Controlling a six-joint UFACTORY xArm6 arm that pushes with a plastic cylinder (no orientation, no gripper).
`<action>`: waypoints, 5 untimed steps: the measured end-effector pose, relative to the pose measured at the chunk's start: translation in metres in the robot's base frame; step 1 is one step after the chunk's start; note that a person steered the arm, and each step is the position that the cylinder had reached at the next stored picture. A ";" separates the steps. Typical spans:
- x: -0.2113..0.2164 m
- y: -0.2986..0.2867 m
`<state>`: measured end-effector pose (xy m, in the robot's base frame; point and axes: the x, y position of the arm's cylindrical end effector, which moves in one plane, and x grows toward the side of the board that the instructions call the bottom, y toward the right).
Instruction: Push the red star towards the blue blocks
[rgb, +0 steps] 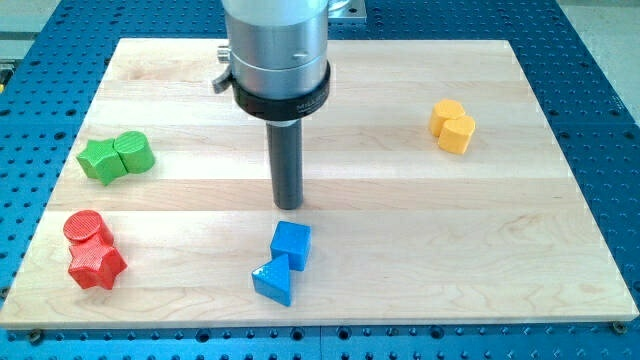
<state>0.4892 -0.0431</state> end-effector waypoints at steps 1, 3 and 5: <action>-0.008 -0.043; 0.006 -0.172; 0.049 -0.246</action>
<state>0.5381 -0.2888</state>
